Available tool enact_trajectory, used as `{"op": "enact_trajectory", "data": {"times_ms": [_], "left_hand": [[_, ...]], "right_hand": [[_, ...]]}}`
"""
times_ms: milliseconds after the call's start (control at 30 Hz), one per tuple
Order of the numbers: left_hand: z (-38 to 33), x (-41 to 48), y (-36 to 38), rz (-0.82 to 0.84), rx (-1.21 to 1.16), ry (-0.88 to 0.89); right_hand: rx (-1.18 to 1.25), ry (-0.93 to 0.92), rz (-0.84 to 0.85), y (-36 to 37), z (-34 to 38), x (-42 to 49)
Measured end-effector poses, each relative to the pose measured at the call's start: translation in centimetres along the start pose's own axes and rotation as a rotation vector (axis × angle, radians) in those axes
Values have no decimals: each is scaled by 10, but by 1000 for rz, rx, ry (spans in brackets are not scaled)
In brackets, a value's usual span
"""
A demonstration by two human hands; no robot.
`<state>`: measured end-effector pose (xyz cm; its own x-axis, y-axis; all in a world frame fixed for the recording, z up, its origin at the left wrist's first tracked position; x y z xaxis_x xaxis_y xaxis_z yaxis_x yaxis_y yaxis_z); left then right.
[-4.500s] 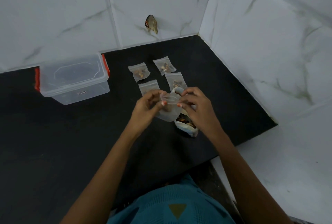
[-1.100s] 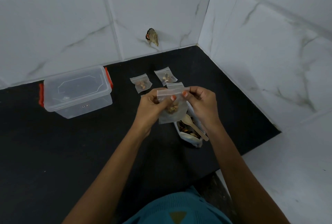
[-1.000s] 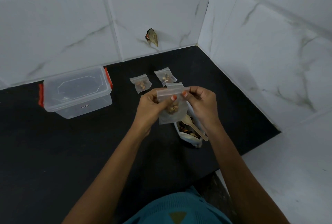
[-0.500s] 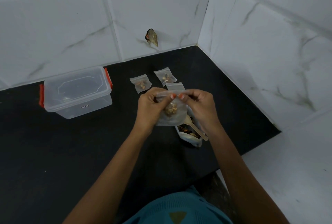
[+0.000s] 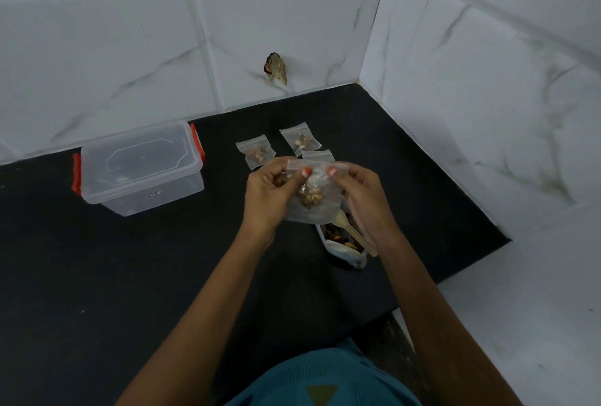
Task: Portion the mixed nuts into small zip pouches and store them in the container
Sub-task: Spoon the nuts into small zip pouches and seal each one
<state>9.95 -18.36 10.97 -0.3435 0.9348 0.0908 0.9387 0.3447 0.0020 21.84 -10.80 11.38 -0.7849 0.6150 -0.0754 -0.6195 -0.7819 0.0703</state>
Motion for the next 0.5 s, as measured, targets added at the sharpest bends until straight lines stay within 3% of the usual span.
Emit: {"op": "enact_trajectory", "data": {"times_ms": [267, 500], "left_hand": [[3, -2, 4, 8, -81, -29], [4, -4, 0, -12, -122, -59]], "right_hand": [[-134, -87, -92, 1, 2, 1], [-77, -76, -97, -6, 2, 1]]}}
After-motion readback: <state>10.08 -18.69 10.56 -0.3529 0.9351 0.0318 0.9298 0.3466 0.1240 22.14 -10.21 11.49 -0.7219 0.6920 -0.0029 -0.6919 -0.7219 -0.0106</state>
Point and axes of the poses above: each hand's wrist, its own x-axis towards the middle knuckle, its own y-axis out of the palm, z = x × y, the point moved 3 cm from there along x, towards the middle knuckle, and after that the axes turned 15 degrees about z, right-handed, at the moved point
